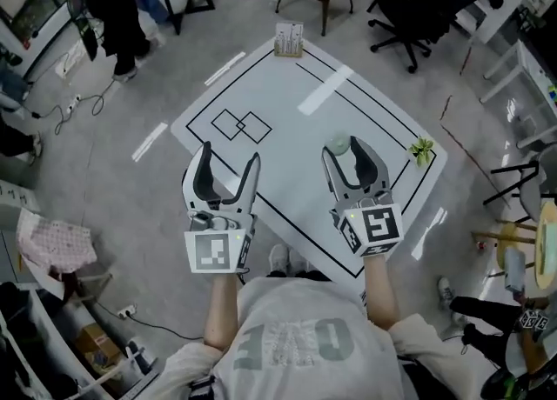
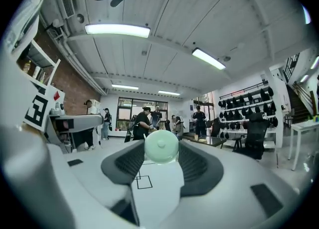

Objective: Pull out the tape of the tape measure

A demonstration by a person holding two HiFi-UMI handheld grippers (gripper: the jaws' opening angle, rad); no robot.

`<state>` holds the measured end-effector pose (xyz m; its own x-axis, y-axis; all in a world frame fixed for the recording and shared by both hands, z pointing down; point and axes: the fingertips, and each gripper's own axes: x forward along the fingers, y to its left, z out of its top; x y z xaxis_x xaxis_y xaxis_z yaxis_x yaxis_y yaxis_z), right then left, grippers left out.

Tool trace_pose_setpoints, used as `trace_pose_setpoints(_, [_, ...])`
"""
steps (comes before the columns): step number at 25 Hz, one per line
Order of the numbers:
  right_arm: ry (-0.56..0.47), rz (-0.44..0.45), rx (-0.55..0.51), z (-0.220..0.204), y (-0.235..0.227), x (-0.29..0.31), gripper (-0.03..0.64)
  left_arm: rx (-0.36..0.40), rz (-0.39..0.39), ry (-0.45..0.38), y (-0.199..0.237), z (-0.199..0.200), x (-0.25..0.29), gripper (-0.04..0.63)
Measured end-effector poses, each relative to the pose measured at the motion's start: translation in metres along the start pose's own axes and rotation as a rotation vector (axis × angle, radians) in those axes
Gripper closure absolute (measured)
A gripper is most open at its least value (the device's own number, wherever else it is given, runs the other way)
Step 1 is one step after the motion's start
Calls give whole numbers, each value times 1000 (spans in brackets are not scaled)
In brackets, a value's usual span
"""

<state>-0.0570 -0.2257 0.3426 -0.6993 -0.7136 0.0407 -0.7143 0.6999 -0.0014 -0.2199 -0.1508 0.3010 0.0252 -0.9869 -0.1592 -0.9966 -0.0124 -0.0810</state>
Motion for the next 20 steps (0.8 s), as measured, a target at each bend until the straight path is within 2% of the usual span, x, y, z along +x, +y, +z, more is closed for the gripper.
trace_pose_setpoints(3, [-37,-21,41,2,-5,-20,387,3,-37,-25,-12,5,6,284])
trace_pose_setpoints(7, [-38,-55,71,-4,-11,-38,388,-27,-63,-52,-21,8,7,284])
trace_pose_setpoints(12, [-43,-64,76,-5,-14,-40,388,22,-91,-50,-29,11,11,284])
trace_pose_setpoints(17, [-44,-34,51,1,-11,-38,388,107,-139,-8,-43,5,13,284])
trace_pose_setpoints(18, [-45,-17,43,3,-9,-38,388,142,-170,3,-48,4,13,284])
trace_pose_setpoints(20, [-44,37,18,9,-3,-37,388,254,-292,20,-65,2,12,284])
